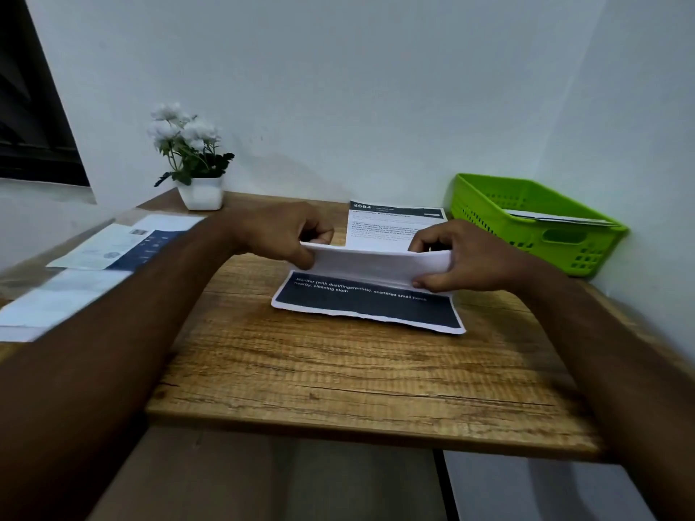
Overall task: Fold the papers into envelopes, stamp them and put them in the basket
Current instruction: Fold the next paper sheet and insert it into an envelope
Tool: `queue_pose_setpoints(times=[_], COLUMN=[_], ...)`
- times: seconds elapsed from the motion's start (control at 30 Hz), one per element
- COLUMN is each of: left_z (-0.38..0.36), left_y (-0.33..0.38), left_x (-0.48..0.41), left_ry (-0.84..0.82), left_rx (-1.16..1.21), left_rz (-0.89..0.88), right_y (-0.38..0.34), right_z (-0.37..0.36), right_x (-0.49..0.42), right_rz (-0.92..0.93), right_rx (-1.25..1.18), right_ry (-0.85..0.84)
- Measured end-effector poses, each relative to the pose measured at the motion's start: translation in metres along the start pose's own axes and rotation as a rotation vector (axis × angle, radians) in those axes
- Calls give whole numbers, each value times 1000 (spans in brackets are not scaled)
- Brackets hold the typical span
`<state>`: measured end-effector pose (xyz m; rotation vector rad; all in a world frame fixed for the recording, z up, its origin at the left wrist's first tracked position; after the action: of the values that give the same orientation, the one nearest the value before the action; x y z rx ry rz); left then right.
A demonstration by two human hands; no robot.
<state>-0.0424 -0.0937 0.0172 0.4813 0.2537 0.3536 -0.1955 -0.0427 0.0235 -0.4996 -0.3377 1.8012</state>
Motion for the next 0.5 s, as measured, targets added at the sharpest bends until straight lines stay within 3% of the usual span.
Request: queue_pose_setpoints(times=[0.2,0.5], left_z=[-20,-36], left_y=[-11,-3], left_x=[3,8], left_ry=[-172,-306], left_rx=[53,161], left_rz=[95,152], right_y=[-5,-1], right_z=[-13,-20], right_x=[4,4], right_rz=[-18,-72], right_rx=[30,45], right_ry=[-125,-207])
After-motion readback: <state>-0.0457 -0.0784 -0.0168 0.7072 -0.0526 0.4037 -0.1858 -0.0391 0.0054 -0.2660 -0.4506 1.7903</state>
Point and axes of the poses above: each hand's wrist, its own x-axis away from the middle knuckle, its own z-axis out of the back of the hand, y = z × x, the point moved 10 cm from there along -x, towards the middle knuckle, and after that the axes turned 12 degrees about -z, right-handed, at the moved point
